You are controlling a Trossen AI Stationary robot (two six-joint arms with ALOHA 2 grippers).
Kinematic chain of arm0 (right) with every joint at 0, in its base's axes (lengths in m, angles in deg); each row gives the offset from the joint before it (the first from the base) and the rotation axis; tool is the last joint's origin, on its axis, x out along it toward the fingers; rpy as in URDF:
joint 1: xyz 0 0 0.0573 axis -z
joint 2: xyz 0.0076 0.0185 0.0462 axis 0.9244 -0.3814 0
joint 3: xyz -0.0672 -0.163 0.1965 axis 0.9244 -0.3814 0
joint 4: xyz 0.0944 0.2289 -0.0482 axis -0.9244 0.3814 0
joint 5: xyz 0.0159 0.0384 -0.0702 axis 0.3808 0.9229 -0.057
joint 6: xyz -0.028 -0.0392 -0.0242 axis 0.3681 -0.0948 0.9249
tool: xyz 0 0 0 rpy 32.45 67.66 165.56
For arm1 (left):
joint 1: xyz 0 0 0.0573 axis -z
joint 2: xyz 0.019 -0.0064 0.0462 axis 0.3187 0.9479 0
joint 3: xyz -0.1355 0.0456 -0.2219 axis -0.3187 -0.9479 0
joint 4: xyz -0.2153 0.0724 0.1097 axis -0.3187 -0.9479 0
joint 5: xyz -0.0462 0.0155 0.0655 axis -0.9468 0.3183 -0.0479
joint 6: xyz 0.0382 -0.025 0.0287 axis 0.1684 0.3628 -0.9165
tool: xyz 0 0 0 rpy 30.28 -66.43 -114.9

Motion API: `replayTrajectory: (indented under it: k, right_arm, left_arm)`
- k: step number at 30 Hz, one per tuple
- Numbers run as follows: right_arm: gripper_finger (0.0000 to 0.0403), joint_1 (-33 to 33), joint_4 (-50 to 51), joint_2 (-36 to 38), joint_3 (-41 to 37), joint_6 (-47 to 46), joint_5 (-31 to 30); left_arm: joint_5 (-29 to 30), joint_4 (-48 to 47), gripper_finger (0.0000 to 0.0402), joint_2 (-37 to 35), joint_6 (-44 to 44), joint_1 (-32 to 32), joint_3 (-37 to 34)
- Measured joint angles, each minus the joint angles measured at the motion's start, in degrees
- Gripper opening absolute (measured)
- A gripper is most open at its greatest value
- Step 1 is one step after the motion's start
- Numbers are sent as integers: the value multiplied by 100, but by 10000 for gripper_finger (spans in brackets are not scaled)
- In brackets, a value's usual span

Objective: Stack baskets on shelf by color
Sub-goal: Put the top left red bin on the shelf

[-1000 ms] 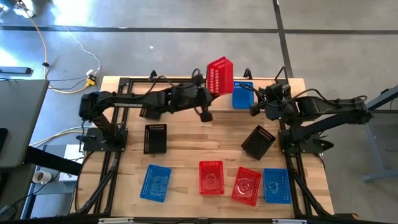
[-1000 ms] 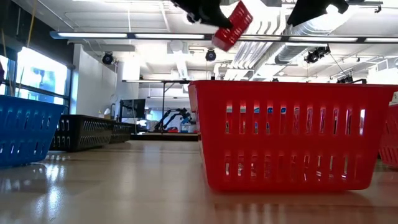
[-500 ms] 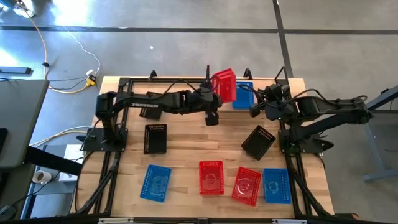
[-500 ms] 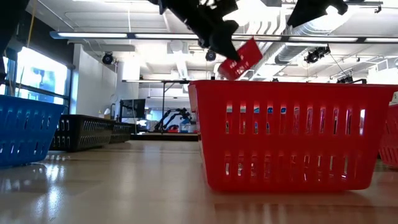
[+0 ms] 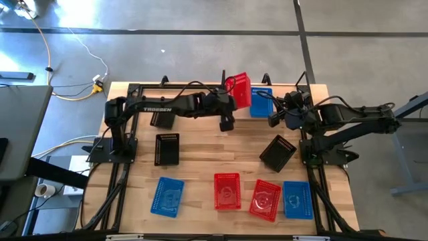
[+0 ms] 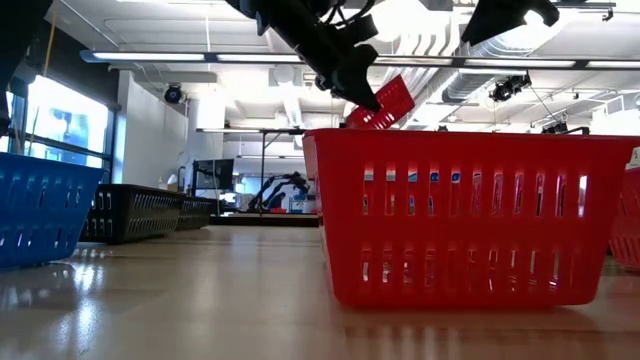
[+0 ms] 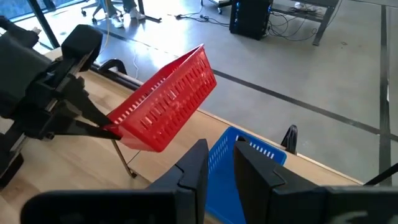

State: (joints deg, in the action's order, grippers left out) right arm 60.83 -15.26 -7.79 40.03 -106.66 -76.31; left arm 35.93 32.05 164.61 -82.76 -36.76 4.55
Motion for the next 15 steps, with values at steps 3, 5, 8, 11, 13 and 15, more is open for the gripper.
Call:
replayTrajectory:
  k: [3, 5, 8, 11, 13, 15]
  right_arm:
    - [62, -1, 2, 0, 0, 0, 0]
    - [62, -1, 2, 0, 0, 0, 0]
    - [62, -1, 2, 0, 0, 0, 0]
    - [62, -1, 10, -2, 0, -2, 0]
    - [62, -1, 11, 0, 0, -20, 0]
    - [62, -1, 11, -2, 0, -21, -1]
  left_arm:
    - [-50, -57, 0, 0, 57, -44, 0]
    - [-107, -69, 0, 44, 58, -63, 0]
    - [-135, -78, 0, 86, 81, -63, 2]
    - [-197, -53, 0, 214, 142, -55, -3]
    - [-204, -90, 0, 294, 160, -54, -20]
    - [-202, -94, 0, 352, 124, -62, 2]
